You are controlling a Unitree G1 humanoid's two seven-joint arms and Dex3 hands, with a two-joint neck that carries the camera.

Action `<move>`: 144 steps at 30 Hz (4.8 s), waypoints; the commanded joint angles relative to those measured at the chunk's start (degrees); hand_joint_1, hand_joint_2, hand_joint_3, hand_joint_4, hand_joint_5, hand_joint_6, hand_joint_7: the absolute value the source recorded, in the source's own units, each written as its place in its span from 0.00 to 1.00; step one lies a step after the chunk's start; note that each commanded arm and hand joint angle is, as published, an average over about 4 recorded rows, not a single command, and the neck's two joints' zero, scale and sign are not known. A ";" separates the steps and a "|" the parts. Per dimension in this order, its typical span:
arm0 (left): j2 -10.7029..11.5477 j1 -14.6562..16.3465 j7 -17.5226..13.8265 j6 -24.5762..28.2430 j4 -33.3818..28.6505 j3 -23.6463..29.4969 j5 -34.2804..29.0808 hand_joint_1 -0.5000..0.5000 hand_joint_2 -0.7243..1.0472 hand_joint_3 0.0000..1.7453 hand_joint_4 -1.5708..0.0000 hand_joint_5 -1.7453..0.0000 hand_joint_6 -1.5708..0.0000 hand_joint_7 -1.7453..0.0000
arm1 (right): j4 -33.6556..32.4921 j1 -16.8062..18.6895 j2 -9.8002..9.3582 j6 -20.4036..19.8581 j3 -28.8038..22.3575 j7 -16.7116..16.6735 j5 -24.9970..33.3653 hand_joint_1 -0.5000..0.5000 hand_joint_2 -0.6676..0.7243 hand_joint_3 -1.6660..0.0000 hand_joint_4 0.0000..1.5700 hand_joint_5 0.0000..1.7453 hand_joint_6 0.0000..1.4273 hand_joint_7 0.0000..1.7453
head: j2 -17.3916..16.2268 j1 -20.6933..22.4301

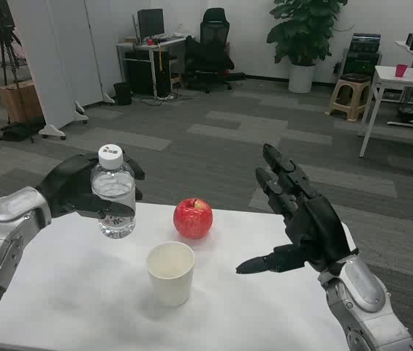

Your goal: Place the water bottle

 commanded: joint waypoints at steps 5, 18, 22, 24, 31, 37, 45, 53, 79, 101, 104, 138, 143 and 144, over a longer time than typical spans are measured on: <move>-0.05 1.83 -0.13 0.04 -1.82 2.20 0.14 0.40 0.90 0.00 0.19 0.12 0.15 0.16 | 0.13 -1.45 -0.39 0.59 0.74 -0.62 0.24 0.04 0.28 1.00 0.00 0.00 0.00 0.00 | 0.56 0.65; -0.18 2.27 -0.13 0.02 -1.91 2.56 0.14 0.38 0.90 0.00 0.19 0.12 0.15 0.16 | 0.27 -1.61 -0.39 0.59 1.05 -0.62 0.20 0.04 0.27 1.00 0.00 0.00 0.00 0.00 | -0.16 1.34; -0.18 2.29 -0.04 -0.11 -1.82 2.56 0.09 0.39 0.90 0.01 0.19 0.12 0.15 0.16 | 0.27 -1.63 -0.39 0.59 1.05 -0.62 0.16 0.04 0.27 1.00 0.00 0.00 0.00 0.00 | -0.39 1.46; -0.18 2.36 0.02 -0.31 -1.73 2.56 0.09 0.38 0.90 0.00 0.19 0.12 0.15 0.16 | 0.27 -1.63 -0.39 0.59 1.05 -0.62 0.16 0.04 0.27 1.00 0.00 0.00 0.00 0.00 | -0.50 1.51; -0.45 2.80 0.09 -1.04 -1.12 2.27 -0.04 0.38 0.90 0.01 0.20 0.12 0.15 0.16 | 0.46 -1.63 -0.30 0.56 1.10 -0.62 0.16 0.04 0.27 1.00 0.00 0.00 0.00 0.00 | -0.50 1.69; -1.59 3.63 1.14 -5.72 3.14 1.32 -0.83 0.38 0.90 0.01 0.23 0.12 0.15 0.16 | 0.75 -1.63 -0.21 0.37 1.18 -0.62 0.16 0.04 0.27 1.00 0.00 0.00 0.00 0.00 | -0.64 1.66; -2.71 4.27 3.21 -14.11 12.17 -1.93 -4.17 0.36 0.90 0.03 0.25 0.12 0.15 0.20 | 1.08 -1.56 -0.13 -0.05 1.18 -0.62 0.18 0.04 0.27 1.00 0.00 0.00 0.00 0.00 | -0.71 1.06; -3.00 4.07 4.26 -19.38 20.57 -4.78 -4.92 0.33 0.94 0.03 0.26 0.12 0.15 0.20 | 1.32 -1.54 -0.04 -0.29 1.18 -0.62 0.16 0.04 0.27 1.00 0.00 0.00 0.00 0.00 | -0.87 1.14; -3.08 4.38 5.06 -22.24 25.47 -8.78 -9.44 0.03 1.00 0.04 0.90 0.50 0.52 0.72 | 1.54 -1.63 -0.13 -0.38 1.80 -0.62 0.33 0.04 0.27 1.00 0.00 0.00 0.00 0.00 | -1.65 3.43; -2.56 4.38 2.42 -22.41 25.38 -11.46 -19.37 0.00 0.16 0.05 1.00 0.82 1.00 1.00 | 1.67 -1.63 -0.04 -0.38 1.80 -0.62 0.33 0.04 0.27 1.00 0.00 0.00 0.00 0.00 | -2.20 4.23; -2.56 4.44 2.44 -22.85 25.31 -11.84 -20.93 0.00 0.06 0.05 1.00 0.78 1.00 1.00 | 1.67 -1.63 -0.04 -0.38 1.80 -0.62 0.33 0.04 0.27 1.00 0.00 0.00 0.00 0.00 | -2.33 4.42; -2.91 8.64 5.23 -13.54 0.42 10.47 -14.76 0.02 0.05 0.05 1.00 0.82 1.00 1.00 | -0.17 -1.76 -0.04 -0.25 1.62 -0.84 0.20 0.03 0.27 1.00 0.00 0.00 0.00 0.00 | -1.61 4.15; -2.73 10.24 5.23 -8.57 -9.03 12.38 -13.09 0.02 0.05 0.05 1.00 0.82 1.00 1.00 | -4.72 -0.93 -0.08 -0.18 0.37 -0.82 0.24 0.04 0.27 1.00 0.00 0.00 0.00 0.00 | -1.37 3.19; -2.67 10.40 5.23 -8.24 -9.80 12.60 -13.07 0.02 0.05 0.05 1.00 0.82 1.00 1.00 | -5.27 -0.75 -0.06 -0.16 0.13 -0.82 0.24 0.04 0.27 1.00 0.00 0.00 0.00 0.00 | -1.33 3.08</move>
